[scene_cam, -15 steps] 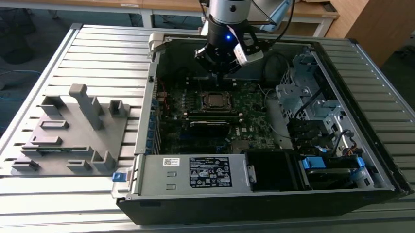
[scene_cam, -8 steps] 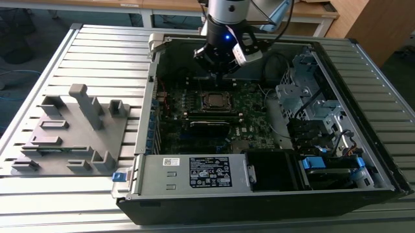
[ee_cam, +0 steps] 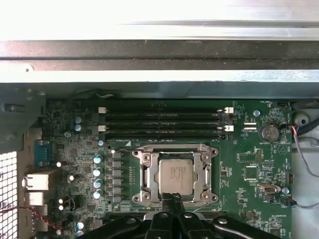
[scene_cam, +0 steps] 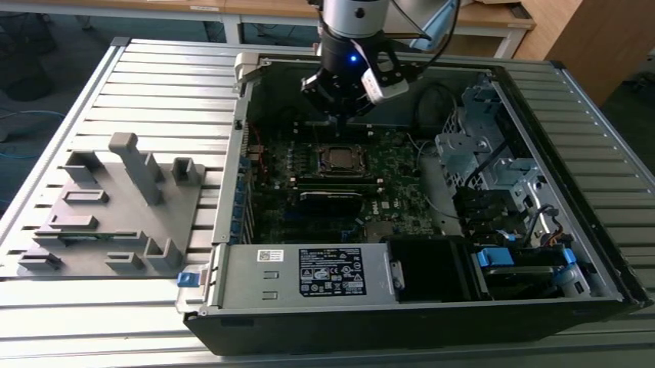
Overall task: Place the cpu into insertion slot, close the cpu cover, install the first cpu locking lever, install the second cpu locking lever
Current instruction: 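Install the first cpu locking lever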
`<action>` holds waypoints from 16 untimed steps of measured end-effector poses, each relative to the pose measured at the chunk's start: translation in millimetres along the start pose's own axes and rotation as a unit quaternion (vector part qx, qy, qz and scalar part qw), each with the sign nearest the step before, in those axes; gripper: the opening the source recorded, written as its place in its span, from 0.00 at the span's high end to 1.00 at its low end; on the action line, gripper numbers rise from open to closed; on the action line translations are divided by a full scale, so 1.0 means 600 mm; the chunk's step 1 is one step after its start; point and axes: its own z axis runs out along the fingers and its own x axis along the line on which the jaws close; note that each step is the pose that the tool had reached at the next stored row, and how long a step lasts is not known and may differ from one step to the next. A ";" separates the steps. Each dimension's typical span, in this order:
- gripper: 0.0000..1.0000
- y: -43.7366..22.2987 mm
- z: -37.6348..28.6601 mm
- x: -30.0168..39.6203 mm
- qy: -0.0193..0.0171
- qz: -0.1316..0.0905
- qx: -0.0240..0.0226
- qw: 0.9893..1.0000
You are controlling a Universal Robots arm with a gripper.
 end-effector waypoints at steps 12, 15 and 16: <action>0.90 0.000 0.000 0.011 0.000 0.000 0.000 1.000; 0.90 0.000 0.000 0.011 0.000 0.000 0.000 1.000; 0.90 0.000 0.000 0.012 0.000 0.000 0.000 1.000</action>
